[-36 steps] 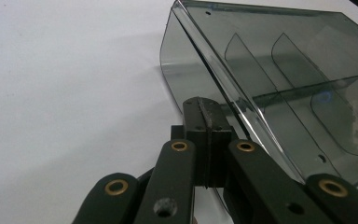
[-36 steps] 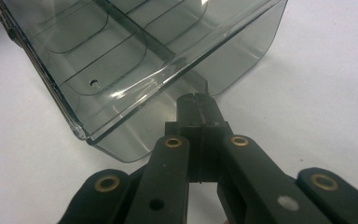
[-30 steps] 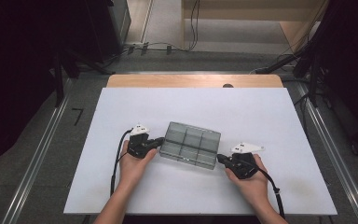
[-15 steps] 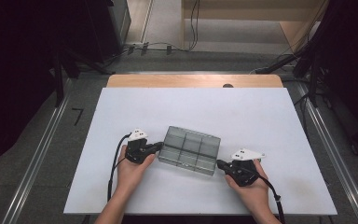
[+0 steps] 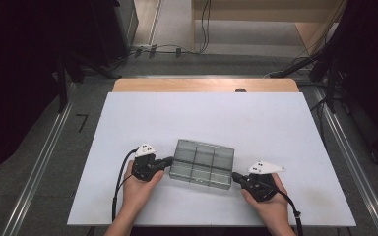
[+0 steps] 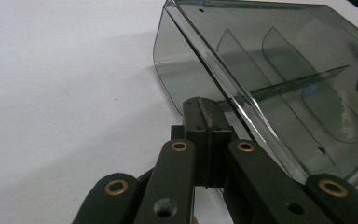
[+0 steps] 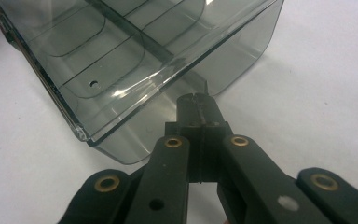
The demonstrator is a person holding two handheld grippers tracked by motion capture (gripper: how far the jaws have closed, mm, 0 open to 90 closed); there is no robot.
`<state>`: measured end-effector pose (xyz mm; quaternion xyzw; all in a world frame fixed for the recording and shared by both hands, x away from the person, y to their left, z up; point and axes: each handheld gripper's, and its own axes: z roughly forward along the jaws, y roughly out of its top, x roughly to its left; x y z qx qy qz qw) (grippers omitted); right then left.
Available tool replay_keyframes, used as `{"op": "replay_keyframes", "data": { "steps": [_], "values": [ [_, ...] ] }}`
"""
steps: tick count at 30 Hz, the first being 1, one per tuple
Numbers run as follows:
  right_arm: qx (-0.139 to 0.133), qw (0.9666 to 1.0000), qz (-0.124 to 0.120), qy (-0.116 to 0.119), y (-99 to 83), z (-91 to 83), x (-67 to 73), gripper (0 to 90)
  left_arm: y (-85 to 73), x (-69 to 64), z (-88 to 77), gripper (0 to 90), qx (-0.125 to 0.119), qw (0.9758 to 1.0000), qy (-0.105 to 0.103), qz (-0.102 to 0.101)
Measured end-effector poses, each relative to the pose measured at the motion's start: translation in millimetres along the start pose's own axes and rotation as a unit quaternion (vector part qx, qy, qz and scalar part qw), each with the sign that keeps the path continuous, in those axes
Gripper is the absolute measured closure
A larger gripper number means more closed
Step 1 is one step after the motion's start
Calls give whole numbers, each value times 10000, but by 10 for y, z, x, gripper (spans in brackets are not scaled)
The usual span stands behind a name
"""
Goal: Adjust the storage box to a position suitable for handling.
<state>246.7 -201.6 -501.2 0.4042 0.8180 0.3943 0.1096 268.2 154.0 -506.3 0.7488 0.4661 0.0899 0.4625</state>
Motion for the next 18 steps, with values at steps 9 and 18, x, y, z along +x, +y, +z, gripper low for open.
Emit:
{"op": "replay_keyframes", "data": {
  "steps": [9, 18],
  "values": [
    [-55, 9999, 86, -46, -74, -103, -77, 891, -82, -161, -12, 900, 77, 9999, -122, 13],
    [-156, 9998, 134, -16, -126, -203, -220, 891, -202, -365, -1, 900, 241, 9995, -181, 121]
  ]
}}
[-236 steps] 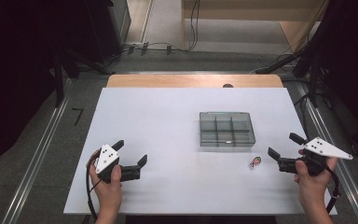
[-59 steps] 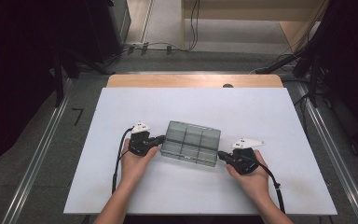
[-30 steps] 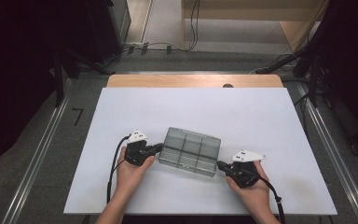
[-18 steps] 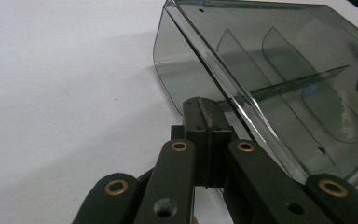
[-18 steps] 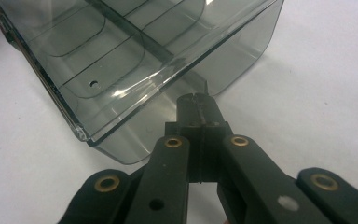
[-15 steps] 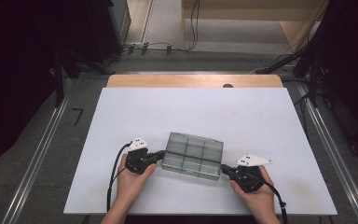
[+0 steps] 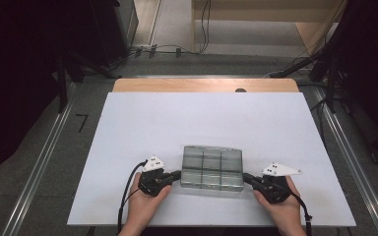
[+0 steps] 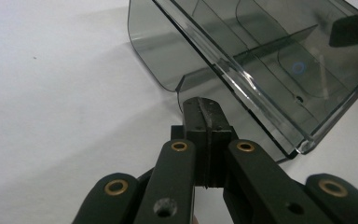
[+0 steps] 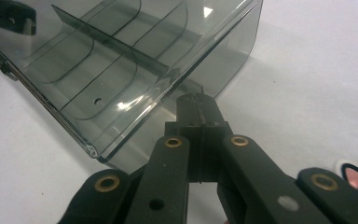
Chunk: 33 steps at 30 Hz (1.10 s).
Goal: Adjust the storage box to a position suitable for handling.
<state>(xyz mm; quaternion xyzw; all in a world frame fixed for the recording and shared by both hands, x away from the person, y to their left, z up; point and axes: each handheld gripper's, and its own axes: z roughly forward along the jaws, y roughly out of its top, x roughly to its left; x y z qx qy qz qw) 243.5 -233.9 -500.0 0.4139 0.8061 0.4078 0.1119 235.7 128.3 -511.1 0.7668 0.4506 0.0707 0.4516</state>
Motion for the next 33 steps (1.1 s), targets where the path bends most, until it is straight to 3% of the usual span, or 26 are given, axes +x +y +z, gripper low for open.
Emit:
{"op": "replay_keyframes", "data": {
  "steps": [19, 22, 25, 28, 31, 32, 33],
  "values": [
    [-160, 9998, 12, 109, -103, -89, -153, 891, -51, -172, 47, 900, 19, 9998, -22, 220],
    [-168, 9997, -123, 155, -102, -86, -173, 891, -43, -129, 44, 900, 35, 9997, -184, 132],
    [-280, 9991, -81, 304, -94, -104, -215, 890, -41, -88, -6, 900, -123, 9990, -420, 109],
    [-411, 9989, -130, 191, -73, -167, -236, 888, -46, -50, -62, 895, -163, 9987, -404, 247],
    [-514, 9986, -126, 89, -61, -216, -259, 888, -47, 2, -121, 892, -258, 9986, -402, 219],
    [-653, 9978, -117, 40, -52, -258, -279, 886, -49, 48, -193, 890, -419, 9983, -373, 176],
    [-653, 9978, -117, 40, -52, -258, -279, 886, -49, 48, -193, 828, -419, 9983, -373, 176]
  ]
}}
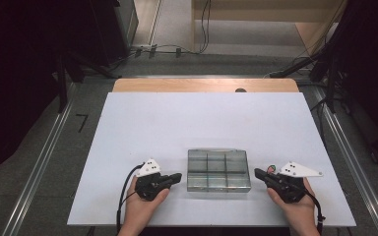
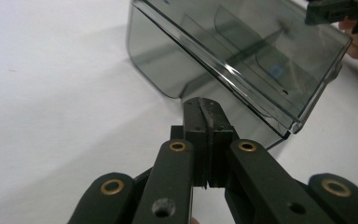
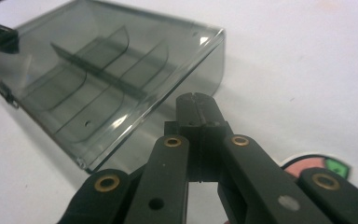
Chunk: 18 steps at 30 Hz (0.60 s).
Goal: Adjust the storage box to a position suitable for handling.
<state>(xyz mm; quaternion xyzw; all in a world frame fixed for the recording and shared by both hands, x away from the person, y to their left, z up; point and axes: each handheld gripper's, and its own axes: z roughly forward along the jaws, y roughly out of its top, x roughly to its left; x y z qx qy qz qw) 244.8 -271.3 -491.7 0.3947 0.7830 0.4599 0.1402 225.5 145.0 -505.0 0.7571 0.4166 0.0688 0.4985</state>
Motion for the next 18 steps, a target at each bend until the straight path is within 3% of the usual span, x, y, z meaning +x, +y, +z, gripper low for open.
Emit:
{"op": "replay_keyframes", "data": {
  "steps": [1, 4, 6, 7, 9, 10, 11, 14, 15, 16, 18],
  "values": [
    [-175, 9998, -40, 40, 13, -30, -15, 883, 9, 17, -44, 663, -69, 10000, 60, 2],
    [-319, 9994, -63, 97, 28, -57, -14, 816, 4, 30, -129, 626, -164, 9998, 122, 58],
    [-579, 9978, -281, 139, 42, -64, -16, 728, -4, 23, -165, 599, -246, 9996, 104, 112],
    [-619, 9974, -340, 152, 67, -81, -2, 687, -4, 4, -167, 505, -238, 9995, 96, 200],
    [-666, 9971, -338, 155, 78, -88, 7, 647, -3, -7, -162, 402, -239, 9994, 80, 229],
    [-716, 9968, -309, 173, 94, -98, 24, 603, -2, -21, -154, 402, -234, 9993, 79, 278],
    [-789, 9961, -305, 248, 137, -114, 66, 531, -5, -38, -139, 305, -230, 9991, 28, 341],
    [-757, 9959, -345, 360, 178, -125, 115, 459, -9, -52, -129, 205, -233, 9990, -35, 379],
    [-742, 9950, -403, 533, 208, -139, 171, 374, -9, -58, -124, 160, -242, 9989, -75, 390],
    [-742, 9950, -403, 533, 208, -139, 171, 374, -9, -60, -123, 160, -249, 9989, -101, 394],
    [-669, 9946, -427, 673, 233, -146, 230, 267, -11, -61, -125, 99, -245, 9986, -186, 438]
  ]
}}
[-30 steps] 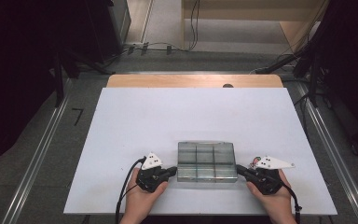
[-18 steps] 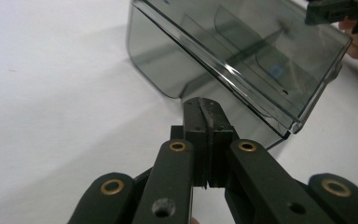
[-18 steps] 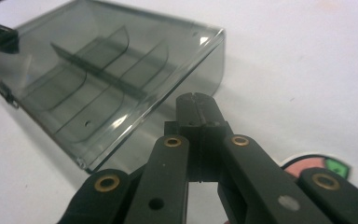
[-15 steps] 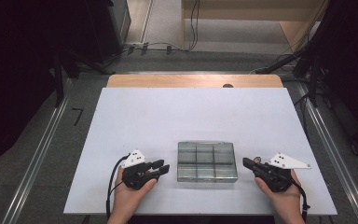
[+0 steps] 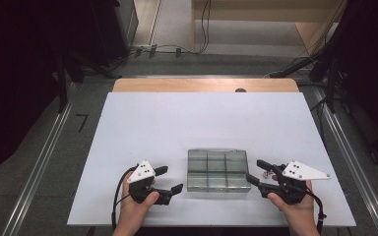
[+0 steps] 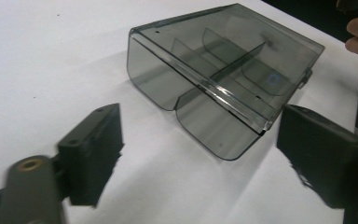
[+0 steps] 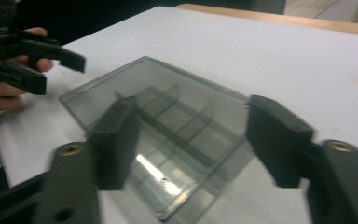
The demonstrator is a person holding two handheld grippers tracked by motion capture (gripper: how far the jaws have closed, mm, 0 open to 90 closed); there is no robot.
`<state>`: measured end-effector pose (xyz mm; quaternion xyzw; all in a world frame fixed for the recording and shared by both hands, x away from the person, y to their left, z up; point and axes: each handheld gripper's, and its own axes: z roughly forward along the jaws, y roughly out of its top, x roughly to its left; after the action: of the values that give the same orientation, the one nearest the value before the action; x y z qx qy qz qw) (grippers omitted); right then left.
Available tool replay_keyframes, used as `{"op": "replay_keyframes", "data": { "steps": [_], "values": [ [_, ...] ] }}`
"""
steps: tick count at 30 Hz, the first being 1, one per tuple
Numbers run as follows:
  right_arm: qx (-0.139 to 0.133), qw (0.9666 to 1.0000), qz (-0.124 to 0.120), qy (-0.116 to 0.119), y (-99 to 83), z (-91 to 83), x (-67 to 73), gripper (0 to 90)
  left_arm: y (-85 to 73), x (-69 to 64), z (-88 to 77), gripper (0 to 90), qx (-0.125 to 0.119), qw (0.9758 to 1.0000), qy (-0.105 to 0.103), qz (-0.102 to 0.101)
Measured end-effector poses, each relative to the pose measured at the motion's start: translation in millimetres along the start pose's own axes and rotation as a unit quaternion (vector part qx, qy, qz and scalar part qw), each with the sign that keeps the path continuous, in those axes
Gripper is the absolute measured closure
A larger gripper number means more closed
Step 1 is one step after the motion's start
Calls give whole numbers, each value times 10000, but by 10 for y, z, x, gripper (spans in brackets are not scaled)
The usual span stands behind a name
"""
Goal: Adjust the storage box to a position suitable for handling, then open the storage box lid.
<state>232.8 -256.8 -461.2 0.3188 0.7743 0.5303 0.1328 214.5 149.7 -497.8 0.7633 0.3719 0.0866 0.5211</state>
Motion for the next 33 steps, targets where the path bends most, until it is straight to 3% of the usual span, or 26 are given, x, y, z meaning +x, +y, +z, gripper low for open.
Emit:
{"op": "replay_keyframes", "data": {
  "steps": [3, 7, 14, 18, 19, 23, 24, 25, 26, 27, 30, 33],
  "values": [
    [81, 9999, -65, 98, 16, 18, 69, 158, -6, -14, 27, 67, 76, 9999, -29, 109],
    [190, 9994, -125, 264, 15, 64, 173, 81, -4, -36, 64, 31, 122, 9998, -76, 164],
    [234, 9987, -247, 368, 22, 102, 311, 81, -1, -49, 74, 29, 70, 9997, -106, 200],
    [317, 9982, -297, 405, 19, 150, 392, 136, -4, -53, 83, 29, 79, 9998, -76, 194],
    [362, 9978, -318, 452, 14, 180, 438, 234, -5, -56, 83, 28, 76, 9998, -77, 188],
    [412, 9973, -405, 443, 6, 223, 520, 425, -16, -63, 75, 27, 68, 9998, -72, 195],
    [412, 9973, -405, 443, 6, 223, 520, 425, -18, -62, 73, 27, 62, 9998, -71, 183],
    [386, 9971, -459, 475, -7, 246, 558, 541, -20, -59, 72, 27, 44, 9998, -72, 171],
    [390, 9969, -471, 500, -13, 251, 571, 589, -22, -56, 70, 27, 42, 9998, -71, 165],
    [390, 9969, -471, 500, -13, 251, 571, 589, -24, -53, 68, 27, 38, 9998, -70, 154],
    [424, 9955, -570, 629, -36, 281, 617, 738, -33, -46, 64, 27, 33, 9999, -67, 122],
    [492, 9940, -608, 768, -62, 315, 640, 818, -36, -44, 64, 27, 34, 9999, -77, 103]
  ]
}}
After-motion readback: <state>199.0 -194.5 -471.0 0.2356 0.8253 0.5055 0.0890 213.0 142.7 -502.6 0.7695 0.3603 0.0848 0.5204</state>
